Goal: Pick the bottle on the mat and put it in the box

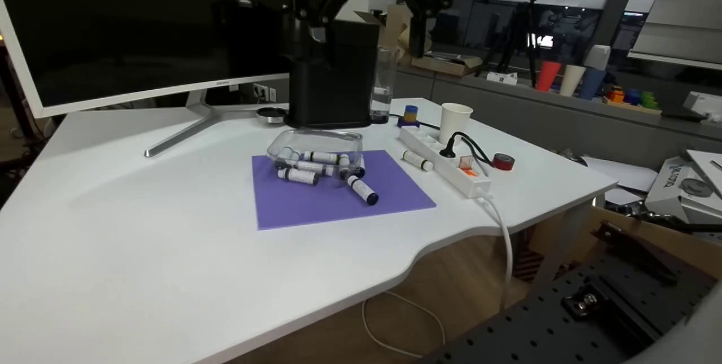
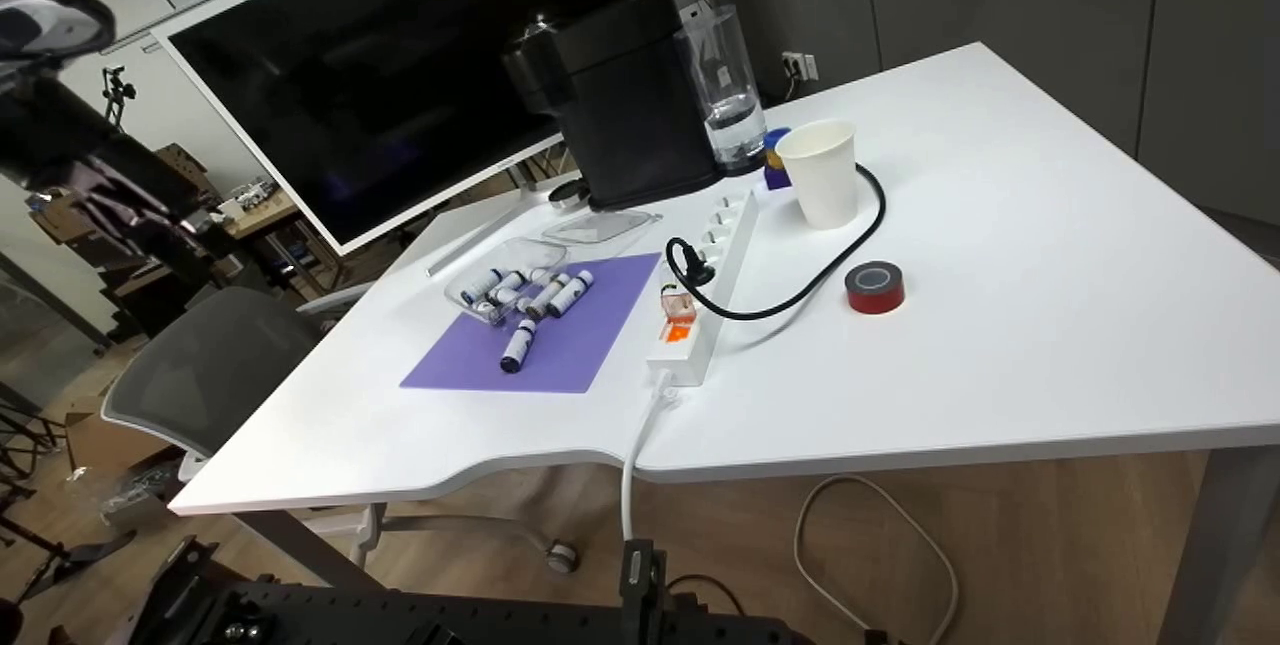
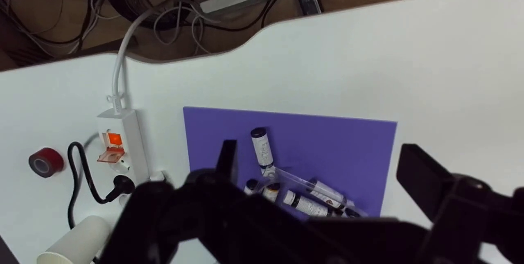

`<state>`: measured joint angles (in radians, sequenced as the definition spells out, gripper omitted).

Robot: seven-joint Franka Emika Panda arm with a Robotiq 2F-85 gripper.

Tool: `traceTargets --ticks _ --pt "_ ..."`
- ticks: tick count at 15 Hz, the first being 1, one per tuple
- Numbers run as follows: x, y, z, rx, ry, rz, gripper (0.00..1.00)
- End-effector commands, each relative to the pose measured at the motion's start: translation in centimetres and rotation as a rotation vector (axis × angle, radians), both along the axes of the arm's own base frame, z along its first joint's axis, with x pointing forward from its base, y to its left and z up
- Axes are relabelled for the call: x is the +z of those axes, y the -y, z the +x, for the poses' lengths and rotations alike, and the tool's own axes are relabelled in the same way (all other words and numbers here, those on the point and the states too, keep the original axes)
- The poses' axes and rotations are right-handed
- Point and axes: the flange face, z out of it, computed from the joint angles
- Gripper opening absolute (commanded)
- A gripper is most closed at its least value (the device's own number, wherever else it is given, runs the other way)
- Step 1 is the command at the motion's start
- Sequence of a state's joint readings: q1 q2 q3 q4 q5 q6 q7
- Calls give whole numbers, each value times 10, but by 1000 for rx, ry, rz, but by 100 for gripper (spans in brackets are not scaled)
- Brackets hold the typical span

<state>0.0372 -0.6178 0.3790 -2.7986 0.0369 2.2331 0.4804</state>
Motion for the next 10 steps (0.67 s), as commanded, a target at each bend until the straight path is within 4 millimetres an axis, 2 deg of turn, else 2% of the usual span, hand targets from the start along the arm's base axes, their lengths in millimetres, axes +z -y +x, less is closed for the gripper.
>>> traceTargets --ticks 1,4,7,8,10 --pt "-36 30 30 -4 -22 44 100" --pt "-68 74 51 3 -48 163 100" --pt "-99 118 56 24 -87 242 100" --pt "-84 102 55 18 -69 208 100" --pt "-101 122 56 18 -95 232 100"
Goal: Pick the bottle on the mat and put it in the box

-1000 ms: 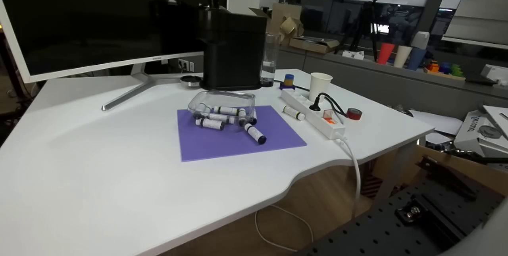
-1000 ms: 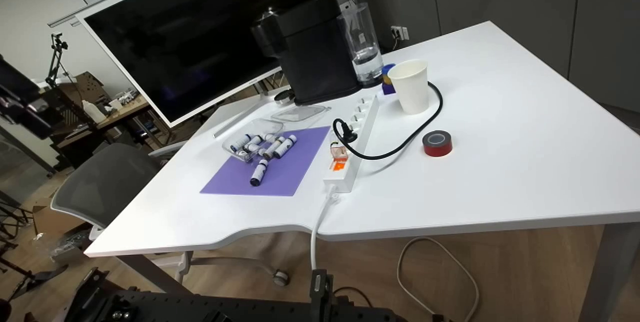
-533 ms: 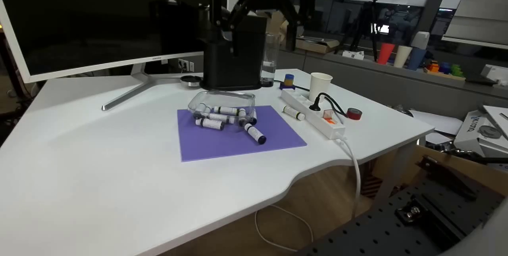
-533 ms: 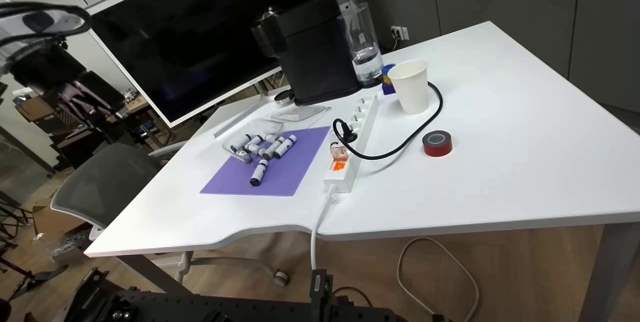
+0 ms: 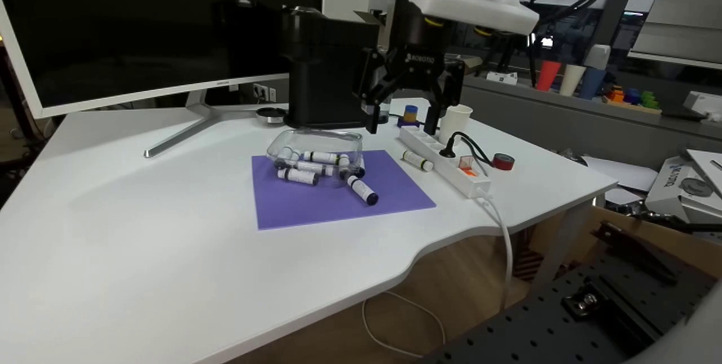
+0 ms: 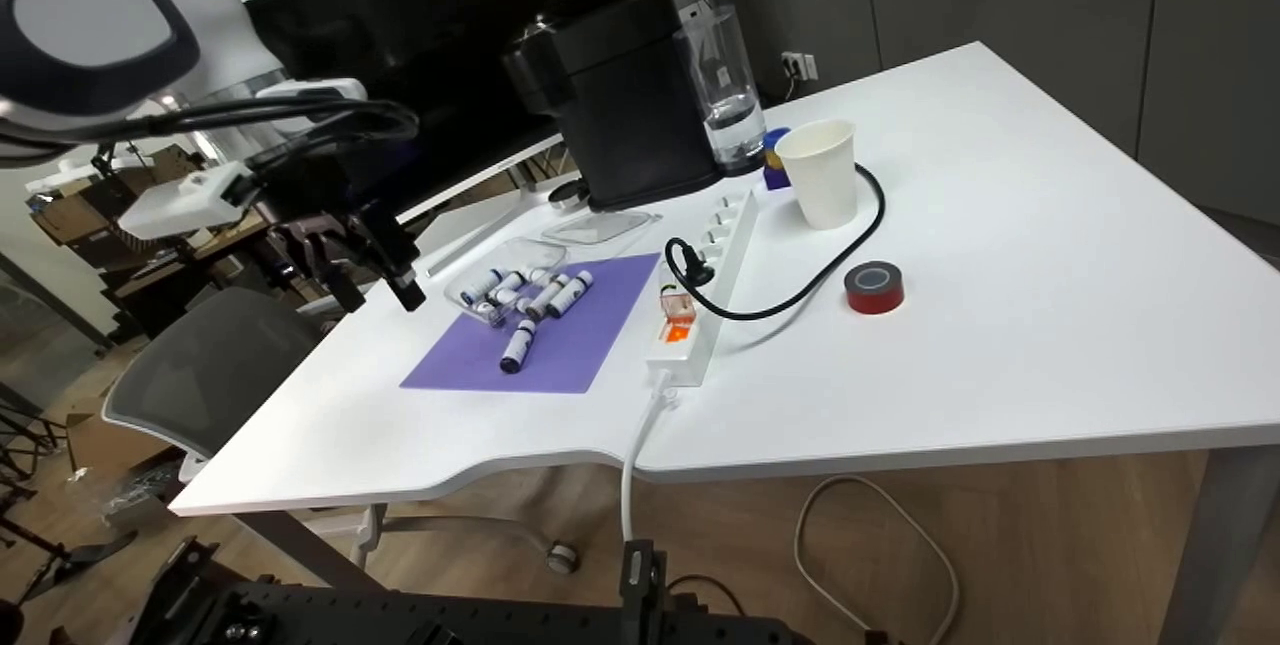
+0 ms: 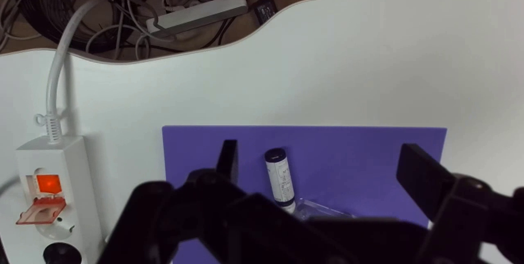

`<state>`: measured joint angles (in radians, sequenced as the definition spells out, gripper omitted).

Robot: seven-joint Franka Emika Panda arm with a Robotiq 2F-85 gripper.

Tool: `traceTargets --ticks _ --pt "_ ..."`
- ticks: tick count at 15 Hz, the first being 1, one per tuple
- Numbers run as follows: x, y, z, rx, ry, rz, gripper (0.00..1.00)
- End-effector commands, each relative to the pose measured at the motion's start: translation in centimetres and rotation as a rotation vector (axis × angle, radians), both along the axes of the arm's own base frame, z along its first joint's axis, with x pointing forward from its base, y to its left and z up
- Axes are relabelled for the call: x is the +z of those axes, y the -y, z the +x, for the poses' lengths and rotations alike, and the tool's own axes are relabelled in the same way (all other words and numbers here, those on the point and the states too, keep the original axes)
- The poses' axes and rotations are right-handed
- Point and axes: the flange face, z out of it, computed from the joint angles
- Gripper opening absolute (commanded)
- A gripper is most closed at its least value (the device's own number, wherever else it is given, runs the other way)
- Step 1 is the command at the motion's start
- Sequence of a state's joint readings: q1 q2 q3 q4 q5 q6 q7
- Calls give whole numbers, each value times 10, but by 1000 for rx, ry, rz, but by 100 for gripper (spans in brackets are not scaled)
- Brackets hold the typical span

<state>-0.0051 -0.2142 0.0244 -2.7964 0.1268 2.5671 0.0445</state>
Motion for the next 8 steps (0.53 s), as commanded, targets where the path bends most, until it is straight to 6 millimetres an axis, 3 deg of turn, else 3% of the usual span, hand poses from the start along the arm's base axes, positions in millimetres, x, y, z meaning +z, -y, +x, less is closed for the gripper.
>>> traceTargets --ticks 1,3,8 --pt "-3 1 1 0 -4 2 100" --pt "-2 -3 4 -1 19 -34 100" --pt "-23 14 26 149 17 -186 100"
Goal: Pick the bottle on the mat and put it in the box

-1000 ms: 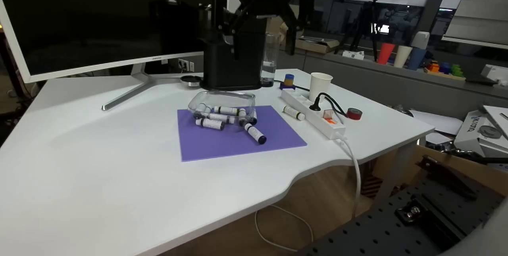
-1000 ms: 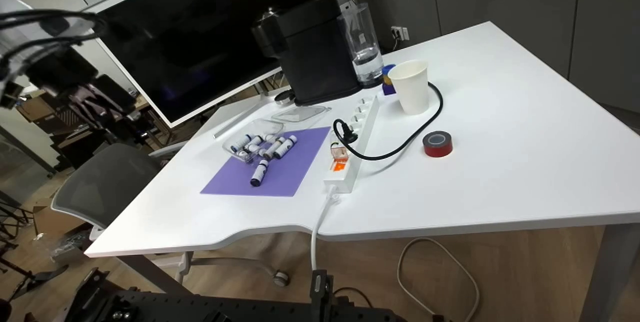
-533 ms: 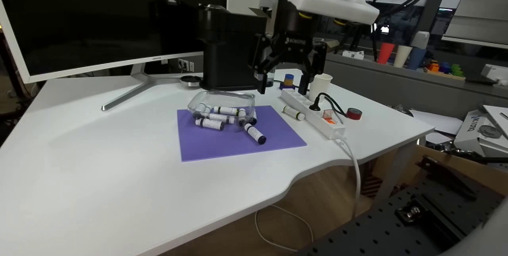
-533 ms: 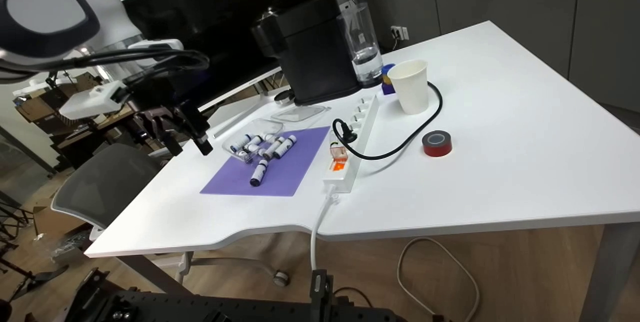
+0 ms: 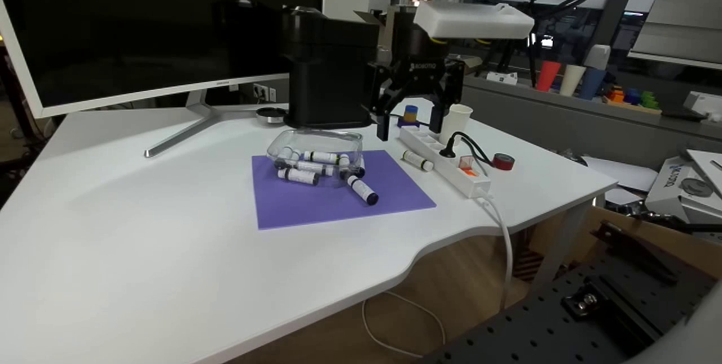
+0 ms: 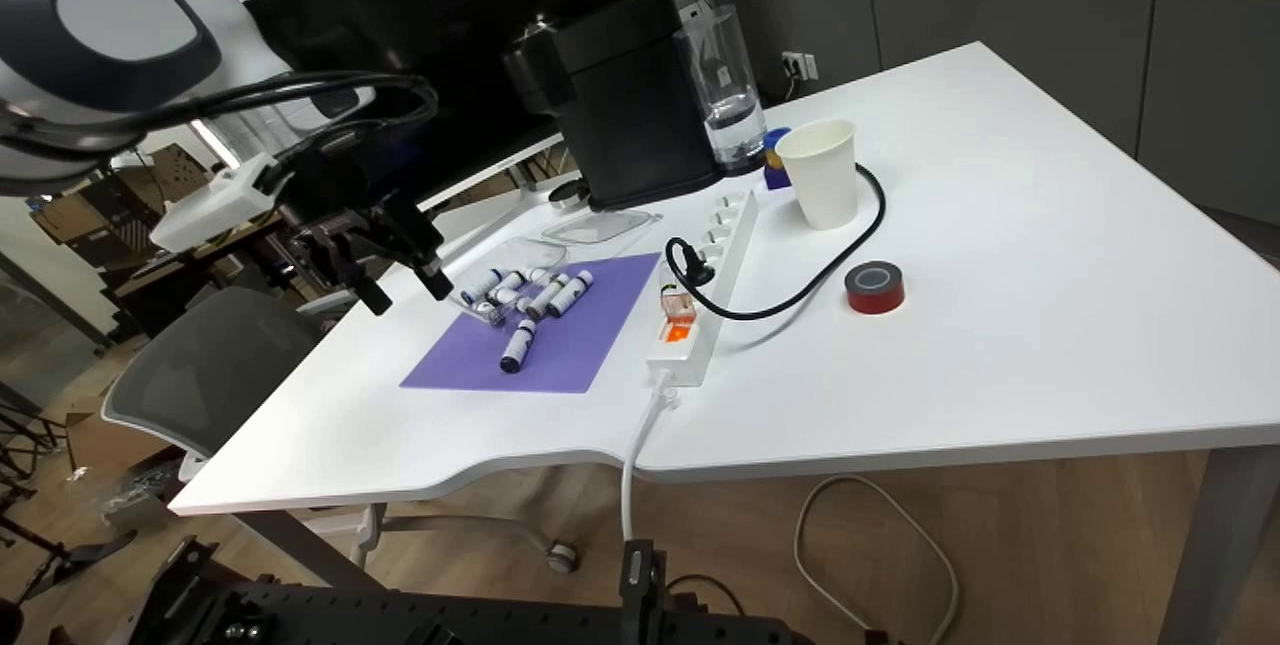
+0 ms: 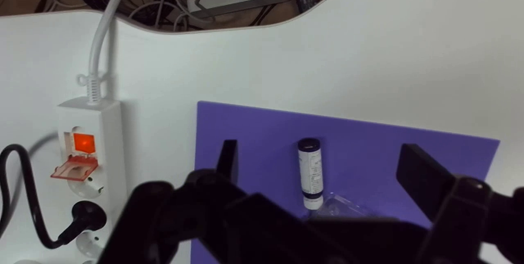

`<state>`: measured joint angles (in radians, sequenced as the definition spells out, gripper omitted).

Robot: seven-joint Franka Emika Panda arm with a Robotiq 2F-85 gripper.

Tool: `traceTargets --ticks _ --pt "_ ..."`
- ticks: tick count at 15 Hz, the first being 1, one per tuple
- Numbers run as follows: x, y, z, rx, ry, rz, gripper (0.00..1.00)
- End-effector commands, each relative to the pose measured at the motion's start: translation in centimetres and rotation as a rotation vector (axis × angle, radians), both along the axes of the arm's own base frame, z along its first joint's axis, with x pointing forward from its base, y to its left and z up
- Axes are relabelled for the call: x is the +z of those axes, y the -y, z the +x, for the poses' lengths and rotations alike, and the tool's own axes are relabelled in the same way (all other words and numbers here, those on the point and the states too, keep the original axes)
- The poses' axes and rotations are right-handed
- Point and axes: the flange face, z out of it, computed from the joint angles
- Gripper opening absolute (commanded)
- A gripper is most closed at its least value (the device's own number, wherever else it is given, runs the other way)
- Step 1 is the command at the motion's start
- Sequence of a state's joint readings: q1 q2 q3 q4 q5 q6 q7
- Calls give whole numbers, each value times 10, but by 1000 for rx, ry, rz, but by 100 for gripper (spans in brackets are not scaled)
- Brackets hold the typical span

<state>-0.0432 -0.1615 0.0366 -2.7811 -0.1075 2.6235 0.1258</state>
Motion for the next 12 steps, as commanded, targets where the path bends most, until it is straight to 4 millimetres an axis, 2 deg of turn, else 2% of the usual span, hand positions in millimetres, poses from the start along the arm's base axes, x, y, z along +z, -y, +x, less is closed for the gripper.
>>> traceTargets --ticks 1,6,12 --pt "-18 11 23 92 -4 -82 100" --pt "-54 5 51 258 16 -87 100" --pt "-99 -7 68 318 10 -38 100"
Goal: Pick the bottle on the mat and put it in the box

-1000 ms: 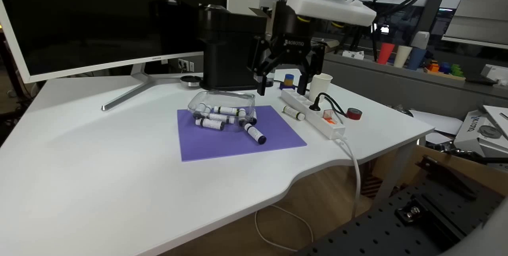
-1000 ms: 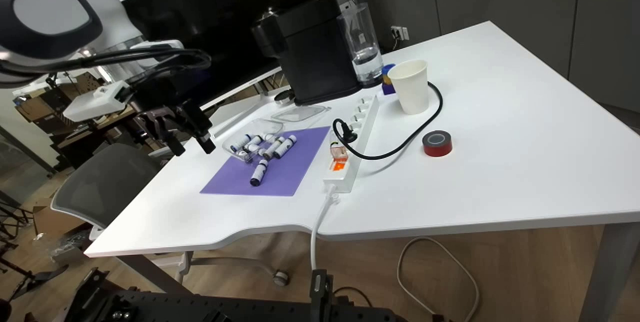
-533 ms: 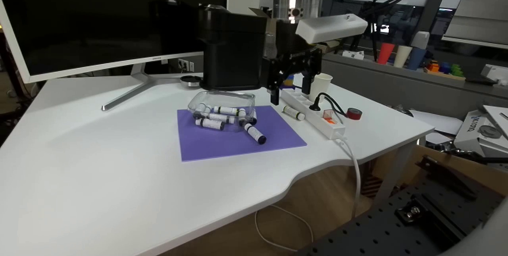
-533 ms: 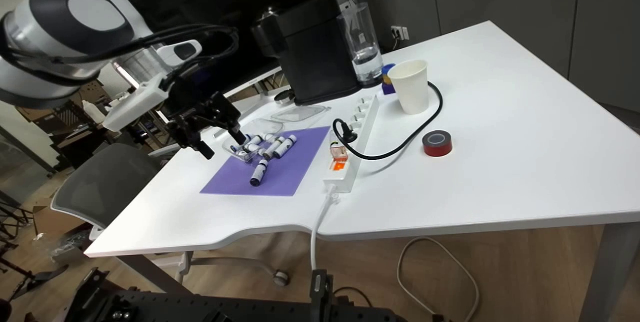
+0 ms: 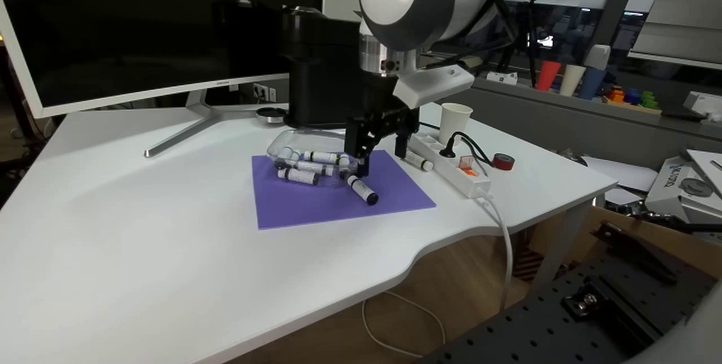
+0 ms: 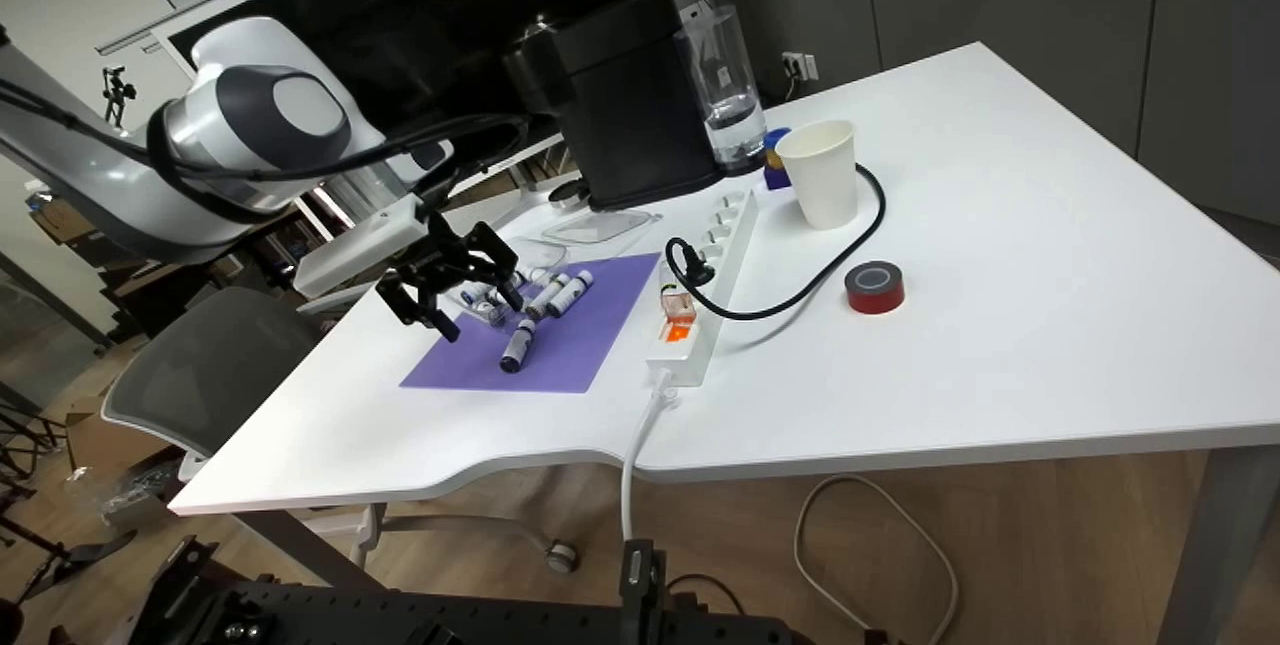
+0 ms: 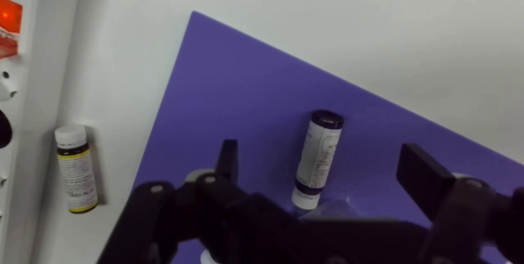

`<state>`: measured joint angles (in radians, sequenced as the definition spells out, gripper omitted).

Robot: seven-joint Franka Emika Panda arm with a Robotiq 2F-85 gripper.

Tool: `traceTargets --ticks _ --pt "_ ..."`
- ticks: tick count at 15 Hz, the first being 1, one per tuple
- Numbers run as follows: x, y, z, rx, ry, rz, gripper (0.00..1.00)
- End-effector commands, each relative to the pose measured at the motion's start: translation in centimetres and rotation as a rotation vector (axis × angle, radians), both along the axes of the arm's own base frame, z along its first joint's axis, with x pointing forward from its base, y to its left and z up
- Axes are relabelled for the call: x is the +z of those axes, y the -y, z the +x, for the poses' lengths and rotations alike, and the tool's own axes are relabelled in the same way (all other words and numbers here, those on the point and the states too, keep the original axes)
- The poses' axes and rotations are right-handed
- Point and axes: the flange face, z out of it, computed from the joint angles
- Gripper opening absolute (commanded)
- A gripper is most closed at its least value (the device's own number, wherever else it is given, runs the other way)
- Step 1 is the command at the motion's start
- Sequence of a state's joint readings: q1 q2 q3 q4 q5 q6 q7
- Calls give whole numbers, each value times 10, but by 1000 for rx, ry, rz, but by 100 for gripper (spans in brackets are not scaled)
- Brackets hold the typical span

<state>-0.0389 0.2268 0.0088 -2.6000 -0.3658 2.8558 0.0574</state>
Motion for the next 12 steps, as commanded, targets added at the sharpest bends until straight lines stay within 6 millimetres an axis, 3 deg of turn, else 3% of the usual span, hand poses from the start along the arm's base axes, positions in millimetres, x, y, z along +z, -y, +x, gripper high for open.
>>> traceTargets --ticks 1,5,6,8,12 --pt "-22 0 15 16 -10 14 100" --pt "-41 -2 22 10 -22 20 100" --pt "-44 -3 25 8 -24 20 75" --pt "-49 -4 28 6 -25 23 67" --pt "-53 -4 33 -2 -16 23 37"
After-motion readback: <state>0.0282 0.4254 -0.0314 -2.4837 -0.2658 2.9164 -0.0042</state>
